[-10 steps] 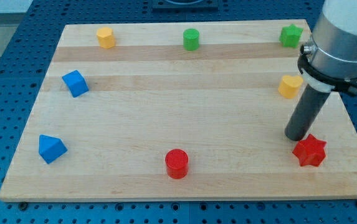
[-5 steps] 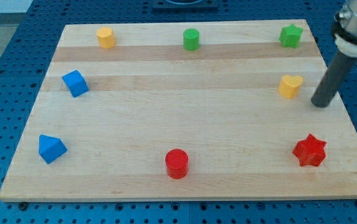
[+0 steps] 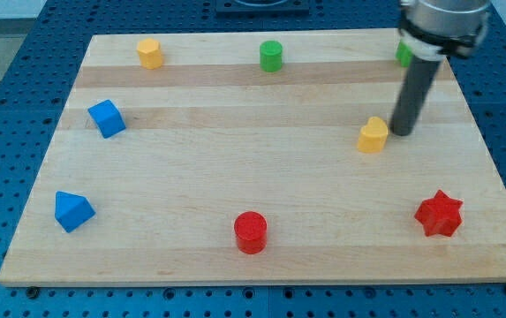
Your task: Move the yellow heart to the center
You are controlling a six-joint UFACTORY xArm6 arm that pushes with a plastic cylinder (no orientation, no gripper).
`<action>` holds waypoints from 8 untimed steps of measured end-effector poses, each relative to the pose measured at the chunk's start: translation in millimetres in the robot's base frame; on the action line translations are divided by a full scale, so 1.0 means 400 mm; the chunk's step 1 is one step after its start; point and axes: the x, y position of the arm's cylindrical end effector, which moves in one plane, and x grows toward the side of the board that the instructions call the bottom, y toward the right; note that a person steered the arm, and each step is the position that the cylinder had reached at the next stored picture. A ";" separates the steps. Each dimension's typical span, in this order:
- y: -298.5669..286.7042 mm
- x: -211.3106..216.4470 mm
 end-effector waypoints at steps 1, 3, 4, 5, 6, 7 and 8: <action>-0.082 0.016; -0.467 0.037; -0.252 0.148; -0.387 0.204; -0.513 0.185; -0.475 0.101; -0.437 0.093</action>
